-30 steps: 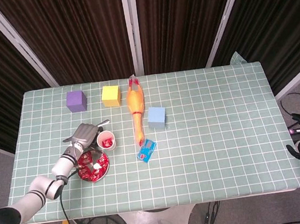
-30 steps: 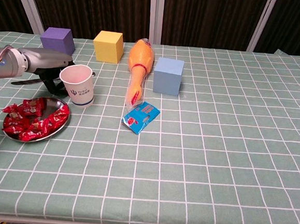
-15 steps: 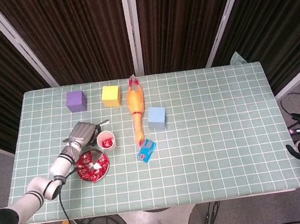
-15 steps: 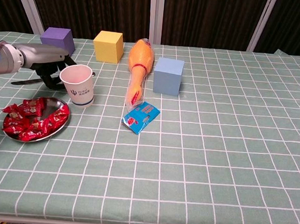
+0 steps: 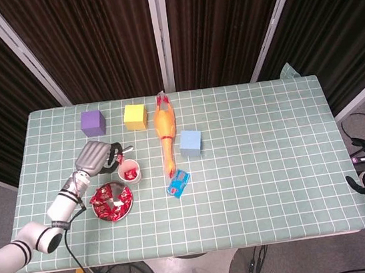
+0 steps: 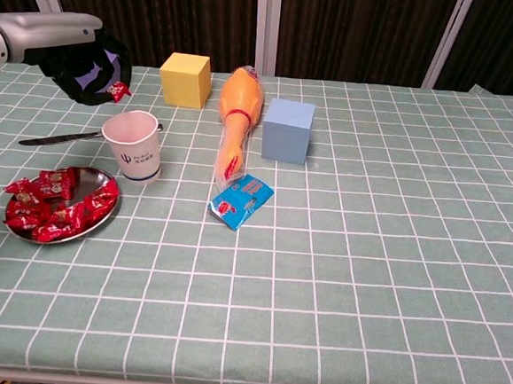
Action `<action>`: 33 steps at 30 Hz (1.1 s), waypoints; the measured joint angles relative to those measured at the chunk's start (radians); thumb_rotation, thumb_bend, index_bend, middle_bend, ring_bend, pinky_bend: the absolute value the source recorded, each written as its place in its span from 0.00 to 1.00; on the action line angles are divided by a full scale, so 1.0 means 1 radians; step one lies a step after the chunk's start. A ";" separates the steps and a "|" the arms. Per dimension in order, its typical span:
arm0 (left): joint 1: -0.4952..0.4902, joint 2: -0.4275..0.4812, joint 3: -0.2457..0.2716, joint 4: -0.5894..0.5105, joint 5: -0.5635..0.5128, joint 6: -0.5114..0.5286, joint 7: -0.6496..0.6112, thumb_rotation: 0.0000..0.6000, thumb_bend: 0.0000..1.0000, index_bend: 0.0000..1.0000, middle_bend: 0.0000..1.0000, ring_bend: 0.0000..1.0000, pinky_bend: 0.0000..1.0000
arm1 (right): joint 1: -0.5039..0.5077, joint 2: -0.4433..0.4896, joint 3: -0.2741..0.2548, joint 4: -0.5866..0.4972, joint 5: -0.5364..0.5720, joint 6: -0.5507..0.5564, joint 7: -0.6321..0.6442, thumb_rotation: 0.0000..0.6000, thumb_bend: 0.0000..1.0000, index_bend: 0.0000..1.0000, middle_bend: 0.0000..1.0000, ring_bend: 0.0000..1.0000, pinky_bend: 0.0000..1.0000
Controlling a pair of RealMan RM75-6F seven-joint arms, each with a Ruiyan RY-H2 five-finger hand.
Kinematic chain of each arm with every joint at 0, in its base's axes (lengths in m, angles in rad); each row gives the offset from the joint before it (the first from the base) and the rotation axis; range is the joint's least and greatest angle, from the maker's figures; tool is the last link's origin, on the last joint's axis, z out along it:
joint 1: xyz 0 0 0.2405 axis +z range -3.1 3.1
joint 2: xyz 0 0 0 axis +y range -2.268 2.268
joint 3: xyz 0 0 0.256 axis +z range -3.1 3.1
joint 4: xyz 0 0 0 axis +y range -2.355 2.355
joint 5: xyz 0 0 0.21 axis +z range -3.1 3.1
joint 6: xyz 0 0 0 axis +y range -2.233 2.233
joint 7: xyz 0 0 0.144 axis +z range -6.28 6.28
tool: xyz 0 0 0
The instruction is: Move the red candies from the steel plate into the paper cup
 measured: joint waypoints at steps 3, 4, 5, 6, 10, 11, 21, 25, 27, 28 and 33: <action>-0.007 0.015 -0.005 -0.065 0.007 0.011 0.052 1.00 0.48 0.62 0.80 0.91 1.00 | -0.002 0.001 0.000 0.000 0.003 0.002 -0.001 1.00 0.20 0.14 0.22 0.07 0.41; -0.010 0.015 -0.005 -0.074 0.008 0.011 0.067 1.00 0.48 0.62 0.80 0.91 1.00 | -0.003 0.002 0.000 0.000 0.004 0.002 0.000 1.00 0.20 0.14 0.22 0.07 0.41; -0.015 0.012 -0.005 -0.081 0.007 0.007 0.085 1.00 0.48 0.61 0.80 0.91 1.00 | -0.003 0.002 -0.001 0.000 0.005 0.001 0.000 1.00 0.20 0.14 0.22 0.07 0.41; -0.019 0.009 -0.005 -0.083 0.005 0.001 0.097 1.00 0.48 0.60 0.80 0.91 1.00 | -0.003 0.002 -0.001 0.000 0.006 0.000 -0.001 1.00 0.20 0.14 0.22 0.07 0.41; -0.031 -0.002 0.002 -0.084 -0.013 -0.035 0.144 1.00 0.48 0.53 0.78 0.91 1.00 | -0.003 0.001 -0.001 0.002 0.011 -0.003 0.000 1.00 0.20 0.14 0.22 0.07 0.41; -0.033 -0.004 0.005 -0.084 -0.019 -0.041 0.161 1.00 0.48 0.51 0.78 0.91 1.00 | -0.004 0.001 -0.001 0.003 0.012 -0.003 0.000 1.00 0.20 0.14 0.22 0.07 0.41; -0.014 0.051 0.018 -0.173 -0.069 -0.038 0.257 1.00 0.48 0.33 0.72 0.90 1.00 | 0.001 -0.002 -0.001 0.001 0.003 -0.005 0.000 1.00 0.20 0.13 0.23 0.07 0.41; 0.016 0.094 0.019 -0.223 -0.075 0.012 0.273 1.00 0.43 0.32 0.66 0.89 1.00 | 0.002 -0.003 0.000 0.000 -0.002 0.000 0.001 1.00 0.20 0.13 0.23 0.07 0.41; 0.042 0.120 0.022 -0.253 -0.075 0.051 0.276 1.00 0.41 0.33 0.62 0.89 1.00 | 0.003 -0.004 0.000 0.001 -0.006 0.000 0.003 1.00 0.20 0.13 0.23 0.07 0.41; 0.056 0.132 0.025 -0.266 -0.074 0.070 0.276 1.00 0.39 0.33 0.60 0.89 1.00 | 0.004 -0.004 0.000 0.001 -0.007 0.000 0.004 1.00 0.20 0.13 0.23 0.07 0.41; 0.150 0.191 0.062 -0.324 -0.044 0.193 0.281 1.00 0.38 0.39 0.56 0.89 1.00 | 0.010 -0.007 -0.002 0.001 -0.019 -0.002 0.006 1.00 0.20 0.13 0.23 0.07 0.41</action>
